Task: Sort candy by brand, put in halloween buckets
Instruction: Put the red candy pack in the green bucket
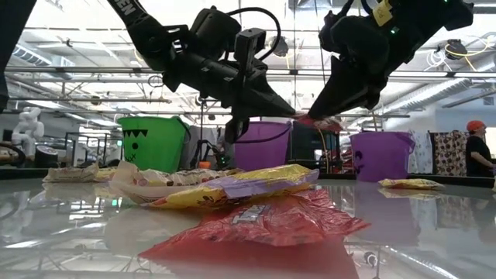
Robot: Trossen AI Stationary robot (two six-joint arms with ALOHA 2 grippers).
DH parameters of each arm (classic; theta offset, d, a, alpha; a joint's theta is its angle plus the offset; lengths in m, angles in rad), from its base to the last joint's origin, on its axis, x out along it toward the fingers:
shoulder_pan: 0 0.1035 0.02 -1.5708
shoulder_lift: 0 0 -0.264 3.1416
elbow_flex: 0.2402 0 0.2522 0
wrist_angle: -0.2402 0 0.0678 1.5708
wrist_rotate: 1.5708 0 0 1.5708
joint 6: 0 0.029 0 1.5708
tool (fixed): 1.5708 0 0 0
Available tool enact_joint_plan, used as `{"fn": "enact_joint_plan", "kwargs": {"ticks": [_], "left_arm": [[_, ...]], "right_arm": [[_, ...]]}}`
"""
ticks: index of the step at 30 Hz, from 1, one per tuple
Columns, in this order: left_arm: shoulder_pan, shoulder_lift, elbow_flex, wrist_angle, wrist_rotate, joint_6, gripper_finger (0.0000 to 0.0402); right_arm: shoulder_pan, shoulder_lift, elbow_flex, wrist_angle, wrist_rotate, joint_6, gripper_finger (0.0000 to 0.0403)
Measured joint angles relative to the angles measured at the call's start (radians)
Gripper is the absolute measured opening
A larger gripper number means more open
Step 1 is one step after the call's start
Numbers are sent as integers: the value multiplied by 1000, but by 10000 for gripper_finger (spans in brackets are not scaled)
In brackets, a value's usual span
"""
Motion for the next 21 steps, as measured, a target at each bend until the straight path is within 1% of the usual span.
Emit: {"fn": "enact_joint_plan", "kwargs": {"ticks": [6, 8, 10, 12, 15, 18, 21], "left_arm": [[39, -41, 0, -16, 25, 32, 2], [59, -80, -1, -45, 26, 61, 2], [79, -135, 0, -93, 5, 116, 2], [101, -202, 2, -185, -49, 191, 1], [133, -317, 1, -354, -185, 315, 1], [166, -436, 2, -527, -326, 427, 1], [199, -541, 1, -702, -447, 483, 1]], "right_arm": [[0, -1, 2, 3, 3, 24, 168], [0, -2, 3, 0, 2, 51, 192], [2, -2, 3, -8, -8, 70, 212], [5, -2, 2, -13, -10, 78, 227], [5, -2, 2, -13, -10, 79, 243], [3, -2, 2, -10, -6, 65, 250], [-6, -1, 2, -9, -5, 55, 251]]}}
